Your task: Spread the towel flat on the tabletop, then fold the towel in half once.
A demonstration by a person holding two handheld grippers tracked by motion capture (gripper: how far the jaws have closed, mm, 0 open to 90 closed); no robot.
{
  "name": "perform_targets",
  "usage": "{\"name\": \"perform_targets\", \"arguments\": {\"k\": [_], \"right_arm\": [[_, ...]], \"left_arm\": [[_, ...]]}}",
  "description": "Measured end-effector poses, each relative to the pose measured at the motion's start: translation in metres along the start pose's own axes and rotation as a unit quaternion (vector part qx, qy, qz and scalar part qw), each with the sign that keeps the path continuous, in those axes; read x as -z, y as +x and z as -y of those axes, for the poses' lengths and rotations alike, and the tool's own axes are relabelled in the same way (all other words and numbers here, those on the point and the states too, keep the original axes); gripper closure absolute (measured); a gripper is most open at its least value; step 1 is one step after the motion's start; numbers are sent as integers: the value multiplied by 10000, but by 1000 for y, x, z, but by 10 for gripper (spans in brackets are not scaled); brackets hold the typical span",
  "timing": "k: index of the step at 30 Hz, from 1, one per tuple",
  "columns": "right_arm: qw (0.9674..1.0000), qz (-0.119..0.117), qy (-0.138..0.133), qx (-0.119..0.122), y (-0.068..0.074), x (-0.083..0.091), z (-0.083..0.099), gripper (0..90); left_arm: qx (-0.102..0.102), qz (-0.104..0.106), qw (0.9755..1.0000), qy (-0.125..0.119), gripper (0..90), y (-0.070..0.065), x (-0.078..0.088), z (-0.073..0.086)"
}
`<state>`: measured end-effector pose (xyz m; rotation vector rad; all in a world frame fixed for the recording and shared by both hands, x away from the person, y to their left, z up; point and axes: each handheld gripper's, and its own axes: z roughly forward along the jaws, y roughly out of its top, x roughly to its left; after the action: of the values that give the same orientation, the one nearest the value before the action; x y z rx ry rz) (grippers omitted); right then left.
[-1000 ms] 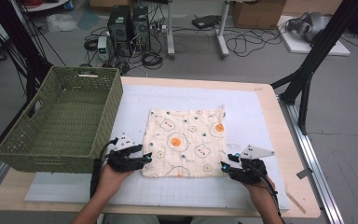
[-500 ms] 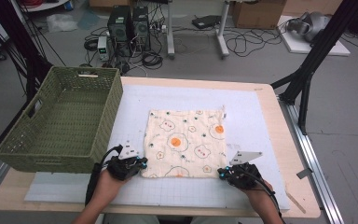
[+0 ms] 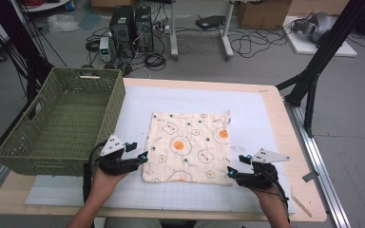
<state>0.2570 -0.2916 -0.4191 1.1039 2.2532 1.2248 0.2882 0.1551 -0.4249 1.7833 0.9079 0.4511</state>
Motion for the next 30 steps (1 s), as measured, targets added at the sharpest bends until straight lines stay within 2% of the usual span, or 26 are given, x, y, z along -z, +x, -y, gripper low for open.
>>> {"name": "perform_targets", "arguments": {"k": [2,5,7,10,15,19,22,24,30], "right_arm": [[9990,421,-133,-13,-1,1,-2,233],[9962,825,-271,-31,-3,3,-5,163],[9944,1003,-328,-23,-5,4,-5,117],[9944,1008,-320,-37,-8,4,-3,117],[9947,996,-237,87,-6,2,-2,117],[9948,988,-169,159,-4,0,-2,117],[9951,964,-161,141,-4,-1,-3,118],[9952,954,-177,132,-4,-2,-4,118],[9950,954,-253,162,-2,-1,-5,118]], "left_arm": [[-82,-33,9999,-134,369,1,0,-2],[71,-85,9997,-221,288,5,-1,-3],[133,-146,9997,-169,226,6,-2,-2],[118,-104,9998,-112,226,7,-2,-1],[79,-12,10000,-60,255,5,-2,0],[48,-5,10000,-55,258,6,-2,2],[100,-29,9999,-42,259,9,-1,5],[125,-51,9999,-82,259,9,2,5],[16,10,9998,-218,259,4,4,1]]}}
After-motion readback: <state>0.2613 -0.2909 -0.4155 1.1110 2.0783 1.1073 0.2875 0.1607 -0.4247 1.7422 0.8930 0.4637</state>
